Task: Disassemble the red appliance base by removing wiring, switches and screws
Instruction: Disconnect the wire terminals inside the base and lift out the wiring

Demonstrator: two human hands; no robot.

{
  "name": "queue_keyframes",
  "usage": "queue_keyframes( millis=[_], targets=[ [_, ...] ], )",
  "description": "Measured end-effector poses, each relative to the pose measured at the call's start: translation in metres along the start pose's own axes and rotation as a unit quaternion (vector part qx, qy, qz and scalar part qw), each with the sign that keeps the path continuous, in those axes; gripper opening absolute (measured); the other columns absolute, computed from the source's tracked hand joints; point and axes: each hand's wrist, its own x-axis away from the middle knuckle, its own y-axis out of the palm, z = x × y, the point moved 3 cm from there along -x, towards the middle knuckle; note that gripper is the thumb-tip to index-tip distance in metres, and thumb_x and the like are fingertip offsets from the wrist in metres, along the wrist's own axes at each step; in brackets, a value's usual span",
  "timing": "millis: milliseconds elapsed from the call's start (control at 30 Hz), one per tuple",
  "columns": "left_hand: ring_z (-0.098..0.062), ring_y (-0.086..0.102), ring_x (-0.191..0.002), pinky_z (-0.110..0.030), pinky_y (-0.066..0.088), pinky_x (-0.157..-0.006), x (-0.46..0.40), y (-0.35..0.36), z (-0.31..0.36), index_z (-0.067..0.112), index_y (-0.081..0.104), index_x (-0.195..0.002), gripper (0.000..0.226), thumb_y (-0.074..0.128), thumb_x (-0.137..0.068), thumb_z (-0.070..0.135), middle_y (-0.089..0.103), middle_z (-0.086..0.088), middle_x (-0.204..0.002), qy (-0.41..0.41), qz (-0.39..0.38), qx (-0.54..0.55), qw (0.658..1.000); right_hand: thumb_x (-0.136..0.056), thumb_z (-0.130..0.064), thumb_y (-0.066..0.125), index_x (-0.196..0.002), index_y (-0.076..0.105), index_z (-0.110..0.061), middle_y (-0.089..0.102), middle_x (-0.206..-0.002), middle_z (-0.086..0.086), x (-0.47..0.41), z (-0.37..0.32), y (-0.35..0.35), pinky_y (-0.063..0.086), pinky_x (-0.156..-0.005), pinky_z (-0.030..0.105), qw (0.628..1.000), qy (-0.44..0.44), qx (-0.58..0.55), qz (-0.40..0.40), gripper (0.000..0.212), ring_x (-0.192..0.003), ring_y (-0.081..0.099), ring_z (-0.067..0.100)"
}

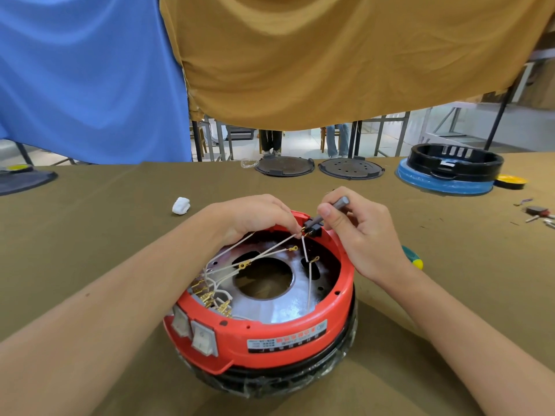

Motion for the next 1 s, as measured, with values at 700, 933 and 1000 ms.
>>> queue_keyframes(
  millis=[700,933,1000],
  targets=[
    [-0.025,0.066,-0.101,-0.036,0.052,-0.086,-0.001,-0.001,-0.001,0.016,0.077,-0.083,0.018,0.076,-0.073,0.031,0.069,-0.006,-0.111,-0.002,-0.006,-0.004,1.0,-0.097,-0.026,0.055,-0.084,0.062,-0.021,0.063,-0.073,-0.014,0.002,0.006,0.001,0.052,-0.066,0.03,0.998,0.042,-0.034,0.03,0.016,-0.07,0.063,0.011],
    [-0.029,0.067,-0.1,-0.038,0.054,-0.086,0.0,-0.001,-0.001,0.015,0.077,-0.083,0.024,0.076,-0.068,0.033,0.071,-0.008,-0.108,0.002,-0.016,0.004,1.0,-0.097,-0.029,0.056,-0.083,0.061,-0.029,0.065,-0.075,-0.011,0.001,0.005,0.001,0.048,-0.065,0.024,0.998,0.034,-0.042,0.025,0.015,-0.07,0.064,0.011],
    [-0.027,0.066,-0.101,-0.035,0.053,-0.084,0.0,-0.001,-0.001,0.015,0.077,-0.083,0.024,0.076,-0.068,0.034,0.07,-0.007,-0.111,0.001,-0.012,0.0,1.0,-0.098,-0.022,0.057,-0.083,0.063,-0.022,0.064,-0.07,-0.007,0.002,0.011,0.001,0.05,-0.064,0.028,0.995,0.061,-0.07,0.035,0.016,-0.067,0.062,0.01]
  ],
)
